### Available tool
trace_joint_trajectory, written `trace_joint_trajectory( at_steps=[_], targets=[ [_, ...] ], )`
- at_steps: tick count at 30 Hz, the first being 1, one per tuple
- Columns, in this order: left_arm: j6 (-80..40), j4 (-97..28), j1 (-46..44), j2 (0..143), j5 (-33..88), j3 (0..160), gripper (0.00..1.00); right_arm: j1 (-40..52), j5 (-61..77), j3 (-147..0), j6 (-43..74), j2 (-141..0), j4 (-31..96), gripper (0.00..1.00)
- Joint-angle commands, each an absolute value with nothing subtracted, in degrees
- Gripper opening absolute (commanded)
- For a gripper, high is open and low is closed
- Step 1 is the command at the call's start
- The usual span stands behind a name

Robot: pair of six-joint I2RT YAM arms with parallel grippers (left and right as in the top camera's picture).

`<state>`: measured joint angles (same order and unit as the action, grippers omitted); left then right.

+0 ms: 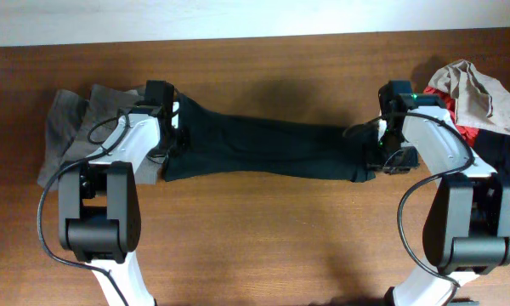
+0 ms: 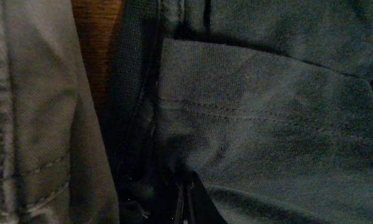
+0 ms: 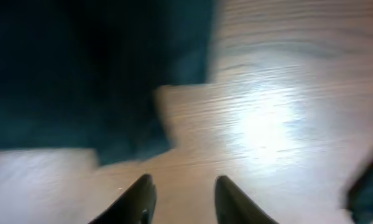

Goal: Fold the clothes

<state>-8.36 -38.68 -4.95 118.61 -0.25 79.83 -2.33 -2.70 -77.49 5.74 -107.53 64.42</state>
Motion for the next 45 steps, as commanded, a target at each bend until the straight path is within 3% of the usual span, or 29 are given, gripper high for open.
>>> trace_joint_trajectory(
  at_steps=[1,8,21,23,26,30,36,41,43,45],
  targets=[
    [-7.18,-39.81,-3.97,124.18,-3.88,76.66,0.04,-0.93,6.35,-75.99,3.86,-106.1,64.45,0.44],
    [-7.18,-39.88,-3.97,124.18,-3.88,76.66,0.04,3.42,4.1,-66.76,9.93,-106.21,53.65,0.5],
    [-6.55,-40.38,-3.97,124.18,-3.86,76.66,0.04,4.05,-8.47,-59.61,17.69,-106.21,41.43,0.4],
    [-6.55,-40.4,-3.97,124.18,-3.86,76.66,0.04,4.05,-10.22,-60.31,17.39,-106.21,41.54,0.34],
    [-6.33,-40.38,-3.97,124.18,-3.86,76.66,0.04,4.05,-13.52,-62.78,16.36,-106.1,43.16,0.17],
    [-6.11,-40.42,-3.97,124.18,-3.84,76.66,0.04,4.08,-21.5,-69.69,16.05,-106.1,49.12,0.1],
    [-6.11,-40.42,-3.97,124.18,-3.86,76.66,0.04,4.12,-22.81,-84.14,8.99,-106.1,56.42,0.05],
    [-6.11,-40.56,-3.97,124.18,-3.88,76.66,0.04,4.12,-18.87,-87.81,8.38,-106.1,58.92,0.06],
    [-5.89,-40.6,-3.97,124.18,-3.88,76.66,0.04,4.1,-13.67,-87.22,8.4,-106.26,61.08,0.16],
    [-5.89,-40.6,-3.97,124.18,-3.88,76.66,0.04,4.12,-8.12,-85.38,8.4,-106.26,61.84,0.33]
  ],
)
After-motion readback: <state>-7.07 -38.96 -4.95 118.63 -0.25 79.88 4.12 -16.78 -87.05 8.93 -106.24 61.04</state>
